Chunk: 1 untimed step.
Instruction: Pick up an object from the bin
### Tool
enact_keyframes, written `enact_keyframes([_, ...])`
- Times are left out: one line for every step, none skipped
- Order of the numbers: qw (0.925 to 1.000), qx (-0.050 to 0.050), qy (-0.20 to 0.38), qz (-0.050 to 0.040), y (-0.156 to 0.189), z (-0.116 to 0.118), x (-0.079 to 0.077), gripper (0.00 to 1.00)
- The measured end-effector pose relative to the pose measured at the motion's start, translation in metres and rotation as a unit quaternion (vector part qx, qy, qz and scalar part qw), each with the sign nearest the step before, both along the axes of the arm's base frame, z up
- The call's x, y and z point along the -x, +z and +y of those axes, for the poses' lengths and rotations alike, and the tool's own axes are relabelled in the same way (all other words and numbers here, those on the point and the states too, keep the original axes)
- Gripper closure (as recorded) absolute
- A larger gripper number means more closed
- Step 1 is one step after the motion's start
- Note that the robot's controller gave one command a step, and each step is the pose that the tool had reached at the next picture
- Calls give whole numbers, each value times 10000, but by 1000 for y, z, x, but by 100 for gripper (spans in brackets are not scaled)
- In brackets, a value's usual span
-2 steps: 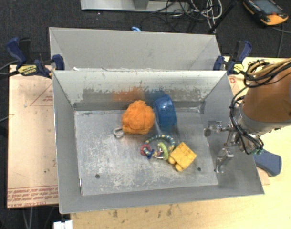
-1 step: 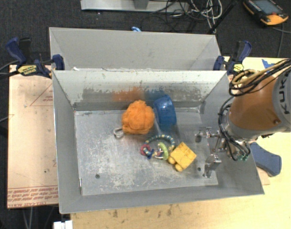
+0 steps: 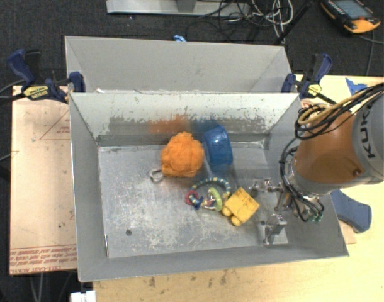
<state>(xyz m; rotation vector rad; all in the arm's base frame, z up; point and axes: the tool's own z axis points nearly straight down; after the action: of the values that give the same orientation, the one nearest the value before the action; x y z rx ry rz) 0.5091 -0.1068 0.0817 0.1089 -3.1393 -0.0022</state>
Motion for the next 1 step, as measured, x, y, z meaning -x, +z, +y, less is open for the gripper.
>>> enact_keyframes([9981, 13, 608, -3, -6, 44, -14, 0])
